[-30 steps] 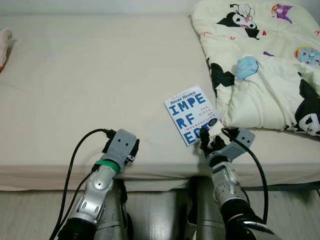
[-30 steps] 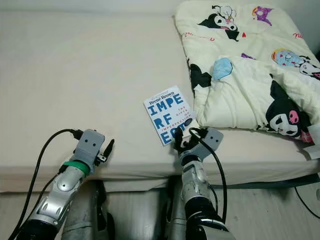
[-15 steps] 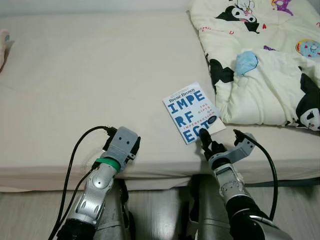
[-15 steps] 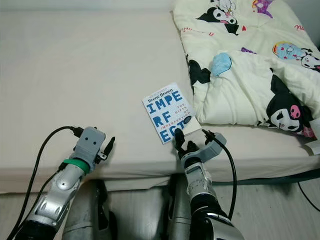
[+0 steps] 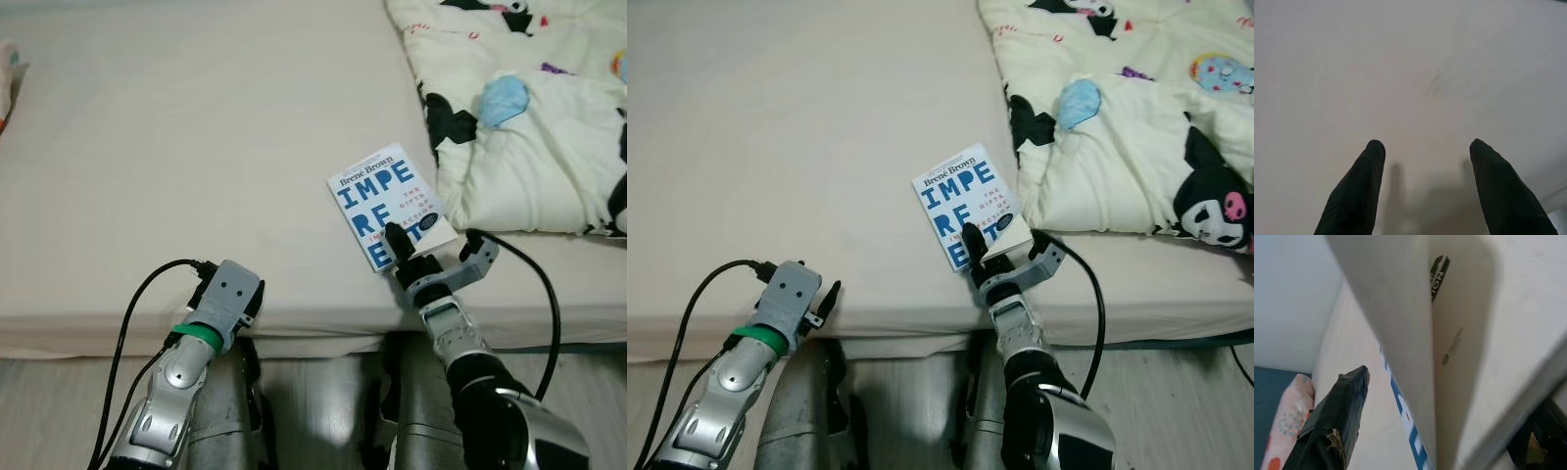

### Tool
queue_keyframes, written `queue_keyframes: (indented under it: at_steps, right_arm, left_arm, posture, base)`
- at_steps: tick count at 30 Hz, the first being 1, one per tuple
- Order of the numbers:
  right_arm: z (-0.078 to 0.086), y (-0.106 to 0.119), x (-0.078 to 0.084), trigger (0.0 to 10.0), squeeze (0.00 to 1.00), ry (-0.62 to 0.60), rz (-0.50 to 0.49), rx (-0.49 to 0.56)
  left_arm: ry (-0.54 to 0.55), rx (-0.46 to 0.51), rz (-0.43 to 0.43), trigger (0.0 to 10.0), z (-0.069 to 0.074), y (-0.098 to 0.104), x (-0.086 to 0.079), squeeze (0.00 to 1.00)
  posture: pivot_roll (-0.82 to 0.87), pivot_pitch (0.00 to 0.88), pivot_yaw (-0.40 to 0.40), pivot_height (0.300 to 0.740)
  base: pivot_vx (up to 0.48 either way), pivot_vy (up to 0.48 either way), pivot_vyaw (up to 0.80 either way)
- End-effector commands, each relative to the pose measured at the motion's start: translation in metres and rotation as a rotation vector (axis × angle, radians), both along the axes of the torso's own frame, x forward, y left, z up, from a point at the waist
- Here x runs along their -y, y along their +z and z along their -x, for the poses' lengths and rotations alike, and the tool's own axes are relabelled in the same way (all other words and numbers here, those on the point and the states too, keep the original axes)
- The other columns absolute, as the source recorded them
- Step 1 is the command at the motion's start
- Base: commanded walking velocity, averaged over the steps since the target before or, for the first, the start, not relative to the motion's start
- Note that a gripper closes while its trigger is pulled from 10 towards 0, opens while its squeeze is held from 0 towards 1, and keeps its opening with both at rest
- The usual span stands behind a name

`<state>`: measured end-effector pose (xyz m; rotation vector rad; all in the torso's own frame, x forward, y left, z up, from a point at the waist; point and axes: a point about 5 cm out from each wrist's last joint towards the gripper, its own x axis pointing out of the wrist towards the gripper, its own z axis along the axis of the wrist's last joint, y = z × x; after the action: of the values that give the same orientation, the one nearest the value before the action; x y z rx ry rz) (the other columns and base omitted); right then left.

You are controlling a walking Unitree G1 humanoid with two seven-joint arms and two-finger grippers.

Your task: Clean up the room

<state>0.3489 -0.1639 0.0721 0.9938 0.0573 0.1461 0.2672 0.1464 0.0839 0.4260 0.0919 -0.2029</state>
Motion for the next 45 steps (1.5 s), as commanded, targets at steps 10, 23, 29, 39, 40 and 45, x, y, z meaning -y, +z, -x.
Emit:
queue_keyframes:
  at_steps: [10,23,29,39,40,45]
  right_arm:
    - [-0.006,0.009,0.02,0.0,0.0,-0.183,-0.011,-0.005]
    - [-0.016,0.038,0.038,0.0,0.0,-0.232,-0.021,0.145]
    - [-0.029,0.074,0.032,0.0,0.0,-0.12,-0.047,0.34]
    - [-0.018,0.102,-0.002,0.0,0.0,0.167,0.108,0.571]
    - [-0.018,0.102,-0.002,0.0,0.0,0.167,0.108,0.571]
    - [-0.007,0.1,-0.009,10.0,0.0,0.206,0.188,0.586]
  left_arm:
    - [0.019,-0.048,-0.015,10.0,0.006,-0.006,-0.004,0.0]
    - [0.027,-0.039,-0.014,10.0,-0.004,-0.005,0.001,0.0]
    - [0.037,-0.029,0.001,10.0,-0.012,-0.005,0.008,0.0]
    - [0.113,0.066,0.094,10.0,-0.024,0.022,0.007,0.0]
    - [0.113,0.066,0.094,10.0,-0.024,0.022,0.007,0.0]
    - [0.137,0.111,0.161,10.0,-0.026,0.038,0.004,0.0]
  posture:
    - [0.24,0.247,0.115,0.57]
    - [0.21,0.206,0.096,0.57]
    - [0.17,0.173,0.066,0.57]
    - [0.11,0.126,0.022,0.57]
    - [0.11,0.126,0.022,0.57]
    - [0.09,0.11,0.011,0.57]
  base:
    - [0.0,0.0,0.0]
    - [0.0,0.0,0.0]
    - [0.0,0.0,0.0]
    - [0.0,0.0,0.0]
    - [0.0,0.0,0.0]
    - [0.0,0.0,0.0]
